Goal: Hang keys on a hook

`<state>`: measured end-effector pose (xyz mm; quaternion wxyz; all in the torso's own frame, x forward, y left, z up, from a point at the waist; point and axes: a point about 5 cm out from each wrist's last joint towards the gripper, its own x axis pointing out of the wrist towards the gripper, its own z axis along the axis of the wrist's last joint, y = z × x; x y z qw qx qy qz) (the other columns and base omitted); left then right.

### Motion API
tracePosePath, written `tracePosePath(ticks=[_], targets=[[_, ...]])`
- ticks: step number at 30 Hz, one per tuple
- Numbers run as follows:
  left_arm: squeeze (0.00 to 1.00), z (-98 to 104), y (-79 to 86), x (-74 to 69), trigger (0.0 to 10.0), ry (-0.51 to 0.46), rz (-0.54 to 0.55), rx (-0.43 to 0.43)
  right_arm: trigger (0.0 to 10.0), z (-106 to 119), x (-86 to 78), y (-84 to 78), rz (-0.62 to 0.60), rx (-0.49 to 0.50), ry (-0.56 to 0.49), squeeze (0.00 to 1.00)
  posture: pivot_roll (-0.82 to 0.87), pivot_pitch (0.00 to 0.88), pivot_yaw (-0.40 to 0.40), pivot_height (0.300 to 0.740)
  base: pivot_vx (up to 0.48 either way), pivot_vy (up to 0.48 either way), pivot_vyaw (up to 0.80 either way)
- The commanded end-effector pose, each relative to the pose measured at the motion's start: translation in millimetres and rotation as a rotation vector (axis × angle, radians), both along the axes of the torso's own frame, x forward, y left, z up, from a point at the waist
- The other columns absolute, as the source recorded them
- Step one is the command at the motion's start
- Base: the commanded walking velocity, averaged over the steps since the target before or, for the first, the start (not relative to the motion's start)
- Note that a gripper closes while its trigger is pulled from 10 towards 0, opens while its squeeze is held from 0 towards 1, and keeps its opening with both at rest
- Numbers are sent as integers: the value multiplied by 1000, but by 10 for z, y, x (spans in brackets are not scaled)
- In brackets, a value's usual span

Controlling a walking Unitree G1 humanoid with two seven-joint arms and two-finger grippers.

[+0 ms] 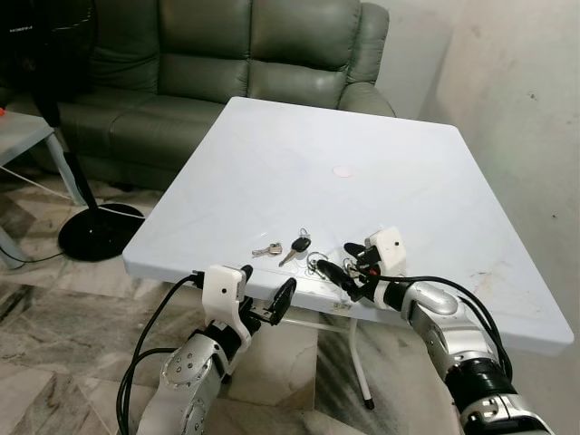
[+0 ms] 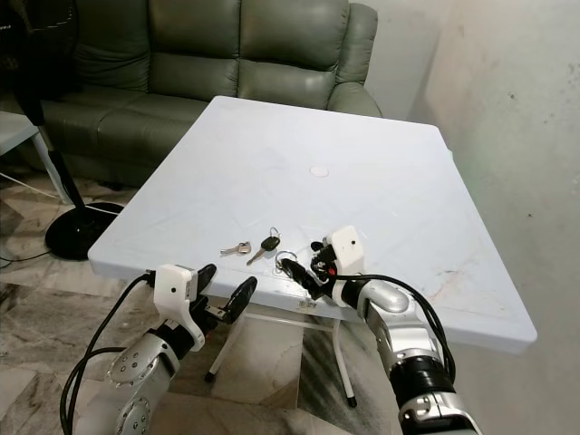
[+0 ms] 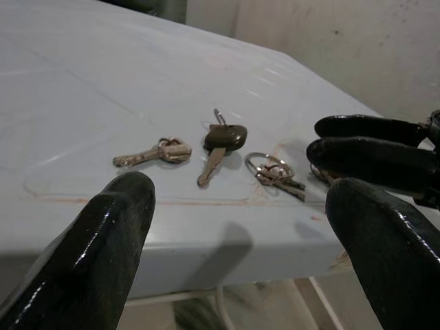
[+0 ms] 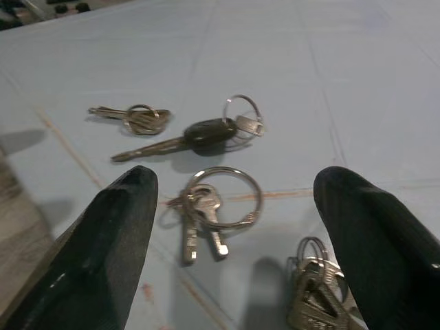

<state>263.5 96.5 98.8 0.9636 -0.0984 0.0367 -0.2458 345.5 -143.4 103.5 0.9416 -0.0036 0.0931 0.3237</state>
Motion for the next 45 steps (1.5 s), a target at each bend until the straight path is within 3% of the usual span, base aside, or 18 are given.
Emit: tracePosePath(ticks=[1, 7, 10, 12, 14, 15, 18, 20, 21, 26, 27, 28, 37, 38, 41, 42, 43, 45], targets=[[0, 19, -23, -21, 10000, 0, -7, 5, 10000, 41, 53, -16, -27, 6, -2, 0, 40, 72, -107, 740, 0, 0, 0], [0, 19, -28, -33, 10000, 7, -5, 4, 10000, 41, 129, -40, -84, -2, 9, 0, 42, 71, -107, 740, 0, 0, 0], [0, 18, -28, -35, 10000, 8, -3, 5, 6824, 34, 140, -71, -89, -26, 4, 0, 48, 70, -110, 740, 0, 0, 0], [0, 18, -26, -37, 10000, 10, -1, 3, 7255, 20, 136, -89, -83, -38, 8, 0, 48, 71, -111, 740, 0, 0, 0], [0, 19, -25, -34, 10000, 10, 0, 1, 431, 2, 126, -106, -73, -56, 11, 0, 47, 71, -111, 740, 0, 0, 0], [0, 21, -24, -32, 10000, 9, 1, 6, 0, -14, 123, -125, -74, -61, 16, 0, 47, 71, -111, 740, 0, 0, 0], [0, 23, -19, -29, 10000, 11, 5, 4, 0, -35, 117, -136, -67, -77, 20, 0, 45, 73, -110, 740, 0, 0, 0], [0, 23, -19, -30, 10000, 12, 5, 4, 1961, -49, 115, -141, -69, -88, 23, 0, 45, 73, -110, 740, 0, 0, 0], [0, 23, -19, -28, 10000, 12, 5, 3, 10000, -54, 115, -143, -70, -92, 24, 0, 45, 74, -108, 740, 0, 0, 0], [0, 21, -21, -31, 10000, 14, 3, 3, 9686, -71, 112, -160, -70, -97, 22, 0, 44, 77, -106, 740, 0, 0, 0], [0, 20, -20, -30, 10000, 14, 3, 5, 2627, -72, 111, -165, -71, -98, 22, 0, 44, 77, -106, 740, 0, 0, 0], [0, 19, -19, -28, 10000, 16, 3, 4, 0, -71, 112, -174, -72, -95, 22, 0, 43, 78, -106, 740, 0, 0, 0], [0, 19, -19, -25, 10000, 16, 3, 4, 0, -65, 117, -190, -71, -101, 13, 0, 43, 78, -105, 740, 0, 0, 0], [0, 19, -20, -25, 10000, 16, 3, 3, 1490, -63, 117, -190, -64, -102, 11, 0, 43, 78, -105, 740, 0, 0, 0], [0, 18, -20, -22, 10000, 16, 4, 5, 1529, -60, 121, -196, -65, -106, 11, 0, 42, 76, -104, 740, 0, 0, 0], [0, 18, -20, -21, 10000, 17, 4, 4, 4667, -60, 122, -200, -68, -108, 11, 0, 42, 76, -104, 740, 0, 0, 0], [0, 16, -20, -22, 10000, 16, 3, 6, 5569, -60, 123, -204, -70, -110, 10, 0, 42, 76, -104, 740, 0, 0, 0], [0, 15, -18, -21, 10000, 16, 3, 8, 5451, -61, 123, -204, -70, -112, 9, 0, 42, 76, -104, 740, 0, 0, 0]])
